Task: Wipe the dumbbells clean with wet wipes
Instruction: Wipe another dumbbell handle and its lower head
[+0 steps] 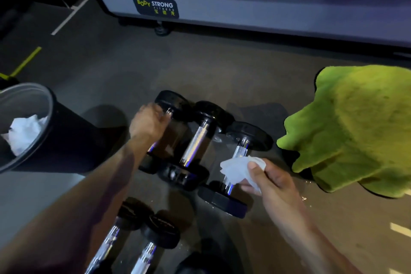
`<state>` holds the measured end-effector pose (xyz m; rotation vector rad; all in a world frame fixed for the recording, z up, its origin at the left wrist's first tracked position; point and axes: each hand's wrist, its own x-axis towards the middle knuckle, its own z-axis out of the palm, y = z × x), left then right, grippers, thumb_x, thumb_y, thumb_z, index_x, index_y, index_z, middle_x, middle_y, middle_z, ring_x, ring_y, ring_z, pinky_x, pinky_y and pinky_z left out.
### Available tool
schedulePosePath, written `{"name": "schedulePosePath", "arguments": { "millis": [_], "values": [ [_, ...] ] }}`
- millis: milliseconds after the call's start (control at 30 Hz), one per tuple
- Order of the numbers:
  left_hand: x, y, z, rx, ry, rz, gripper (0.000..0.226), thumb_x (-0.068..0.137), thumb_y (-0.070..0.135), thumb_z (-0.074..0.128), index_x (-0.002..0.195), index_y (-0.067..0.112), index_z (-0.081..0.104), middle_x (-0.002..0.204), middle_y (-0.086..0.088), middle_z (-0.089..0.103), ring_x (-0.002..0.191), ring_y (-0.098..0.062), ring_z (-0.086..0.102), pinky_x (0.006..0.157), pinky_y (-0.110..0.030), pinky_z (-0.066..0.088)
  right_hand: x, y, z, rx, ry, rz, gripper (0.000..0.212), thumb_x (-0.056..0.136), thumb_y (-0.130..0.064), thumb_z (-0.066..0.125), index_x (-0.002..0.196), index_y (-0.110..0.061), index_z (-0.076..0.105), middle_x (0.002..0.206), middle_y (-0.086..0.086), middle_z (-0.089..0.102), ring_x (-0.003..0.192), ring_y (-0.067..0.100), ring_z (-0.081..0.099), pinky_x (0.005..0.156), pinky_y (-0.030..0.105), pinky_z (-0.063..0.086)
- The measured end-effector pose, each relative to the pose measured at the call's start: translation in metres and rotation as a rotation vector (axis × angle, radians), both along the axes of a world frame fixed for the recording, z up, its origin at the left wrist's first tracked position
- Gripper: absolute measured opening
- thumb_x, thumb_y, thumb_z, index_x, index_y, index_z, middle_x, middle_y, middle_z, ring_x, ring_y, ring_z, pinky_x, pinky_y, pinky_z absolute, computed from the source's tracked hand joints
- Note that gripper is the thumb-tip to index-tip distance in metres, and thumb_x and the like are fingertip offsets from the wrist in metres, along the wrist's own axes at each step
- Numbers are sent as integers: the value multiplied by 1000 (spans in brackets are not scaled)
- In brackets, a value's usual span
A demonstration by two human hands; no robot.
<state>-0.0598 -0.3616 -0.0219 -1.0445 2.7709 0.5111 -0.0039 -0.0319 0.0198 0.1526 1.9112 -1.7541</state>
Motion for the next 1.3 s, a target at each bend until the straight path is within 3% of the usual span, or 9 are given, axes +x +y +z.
{"name": "schedulePosePath", "arguments": {
  "millis": [133,300,433,500,567,767,867,967,1300],
  "values": [
    [0,-18,-34,200,-146,72,33,96,43,69,114,15,70,116,-18,74,108,-40,72,95,-42,58,0,-6,1,-62,-46,-8,23,105,-23,55,106,-22,79,99,5,79,95,23,76,89,39,63],
    [2,-38,-65,287,-61,97,25,97,38,68,94,13,68,103,-23,75,94,-40,75,80,-52,64,1,2,6,-132,-55,9,30,103,-21,54,105,-35,81,100,10,79,100,27,76,95,45,60],
    [18,-20,-28,357,70,72,19,103,25,67,85,16,64,72,-9,67,46,-10,61,42,-23,50,-1,16,11,-159,-27,2,41,105,-12,50,101,-39,81,98,11,80,98,26,77,88,34,61],
    [25,-15,1,359,181,2,10,103,23,66,95,16,68,68,-1,65,50,-5,60,45,-11,42,-1,23,15,-167,-8,-12,37,104,-12,51,103,-32,82,99,13,80,99,27,77,85,30,62],
    [28,-2,39,406,337,-41,16,99,31,70,94,16,69,67,3,66,64,-15,62,51,-15,45,0,30,23,-185,29,-9,29,102,-16,53,108,-21,81,102,12,79,100,28,76,85,29,61],
    [24,114,172,913,766,-180,21,89,41,67,96,23,75,88,-3,78,73,-12,71,64,-19,58,-14,54,78,-199,263,-166,19,94,-25,62,101,-22,81,86,15,78,82,30,77,74,34,64],
    [-2,187,207,1143,926,-341,11,100,24,66,104,15,70,87,0,75,78,-12,72,72,-25,60,-25,84,109,-110,450,-289,23,99,-21,58,102,-16,80,92,6,80,80,22,74,73,29,61],
    [-36,254,229,1304,974,-412,16,102,16,57,112,7,65,85,0,75,78,-14,72,70,-25,60,-35,124,124,-68,546,-496,23,102,-27,59,103,-17,79,94,7,79,84,26,70,85,53,57],
    [-77,343,221,1327,879,-445,8,101,7,61,109,9,61,88,-7,76,74,-21,75,72,-31,63,-38,202,122,20,507,-767,23,102,-26,59,111,-12,75,101,7,79,87,22,75,88,50,62]
  ]
}}
